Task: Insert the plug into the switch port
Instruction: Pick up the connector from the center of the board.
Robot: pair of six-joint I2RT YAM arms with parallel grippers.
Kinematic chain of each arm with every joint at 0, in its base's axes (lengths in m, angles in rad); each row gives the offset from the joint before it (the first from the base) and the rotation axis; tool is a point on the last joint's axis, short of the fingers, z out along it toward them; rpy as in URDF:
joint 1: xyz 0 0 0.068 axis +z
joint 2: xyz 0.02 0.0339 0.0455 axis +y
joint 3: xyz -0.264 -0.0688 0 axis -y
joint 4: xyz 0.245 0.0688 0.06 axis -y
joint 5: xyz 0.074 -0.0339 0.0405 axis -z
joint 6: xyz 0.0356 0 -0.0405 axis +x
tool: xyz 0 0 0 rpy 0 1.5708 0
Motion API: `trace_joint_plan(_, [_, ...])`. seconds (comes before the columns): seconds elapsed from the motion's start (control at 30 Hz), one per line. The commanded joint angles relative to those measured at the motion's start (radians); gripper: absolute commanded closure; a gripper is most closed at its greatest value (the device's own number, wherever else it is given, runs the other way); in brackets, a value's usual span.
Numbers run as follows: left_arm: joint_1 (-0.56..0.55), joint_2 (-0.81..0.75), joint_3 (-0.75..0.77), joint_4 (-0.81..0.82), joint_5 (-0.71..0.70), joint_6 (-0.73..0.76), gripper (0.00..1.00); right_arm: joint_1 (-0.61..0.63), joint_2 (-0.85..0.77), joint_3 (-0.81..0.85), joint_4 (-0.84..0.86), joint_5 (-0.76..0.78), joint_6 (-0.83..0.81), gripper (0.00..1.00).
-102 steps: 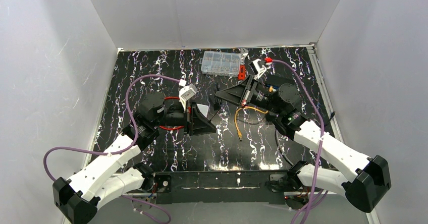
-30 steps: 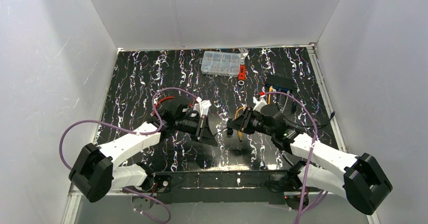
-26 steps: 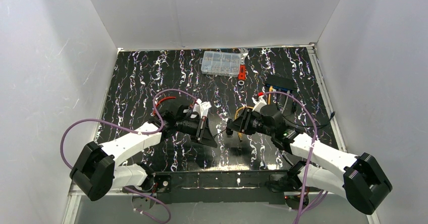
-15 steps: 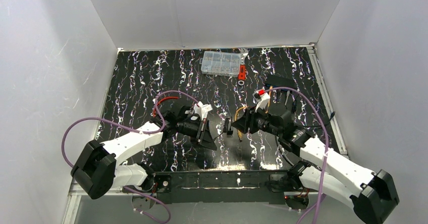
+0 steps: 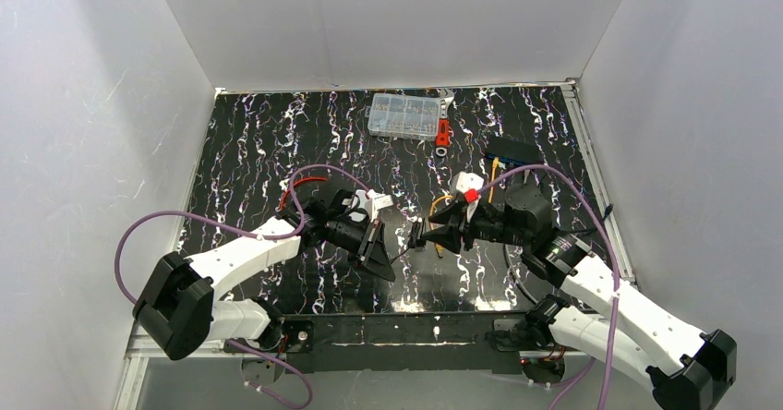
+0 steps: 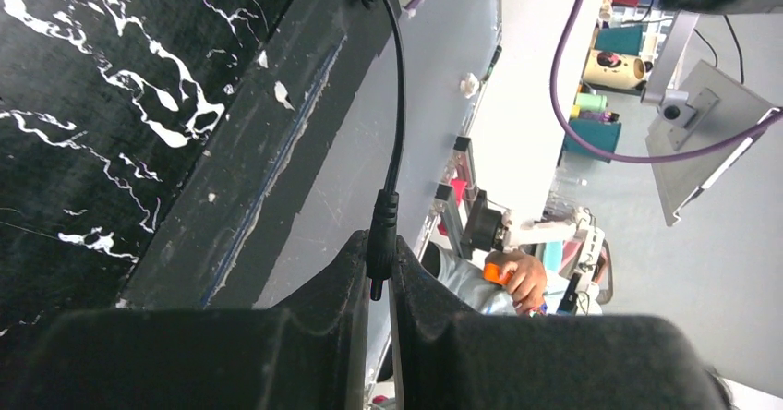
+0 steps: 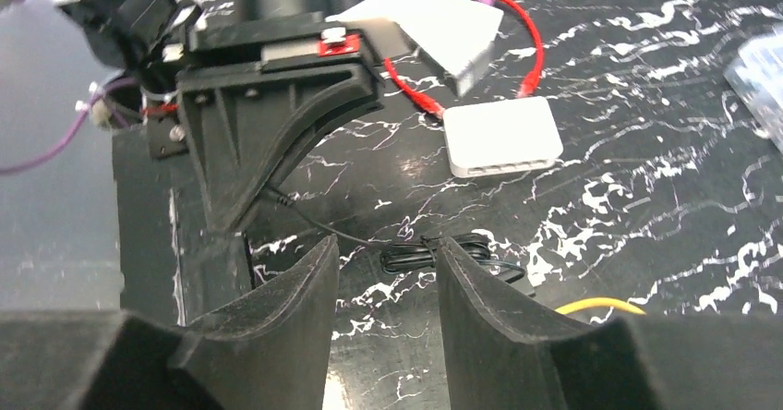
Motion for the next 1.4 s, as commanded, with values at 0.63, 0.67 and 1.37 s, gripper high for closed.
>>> trace_joint_plan(0.63, [-0.009, -0.040, -0.001, -0.090, 0.157, 0.060, 1.00, 0.412, 0.178, 0.204, -0.262, 0.080, -0.769, 0.55])
trace_joint_plan(0.67, [-0.009, -0.040, -0.002, -0.091, 0.159, 0.062, 1.00, 0.422, 0.188, 0.205, -0.257, 0.099, -0.778, 0.56])
trace_joint_plan(1.37, [-0.009, -0.029, 0.001, -0.134, 0.174, 0.105, 1.00, 0.469, 0.288, 0.235, -0.207, 0.098, -0.821, 0.65])
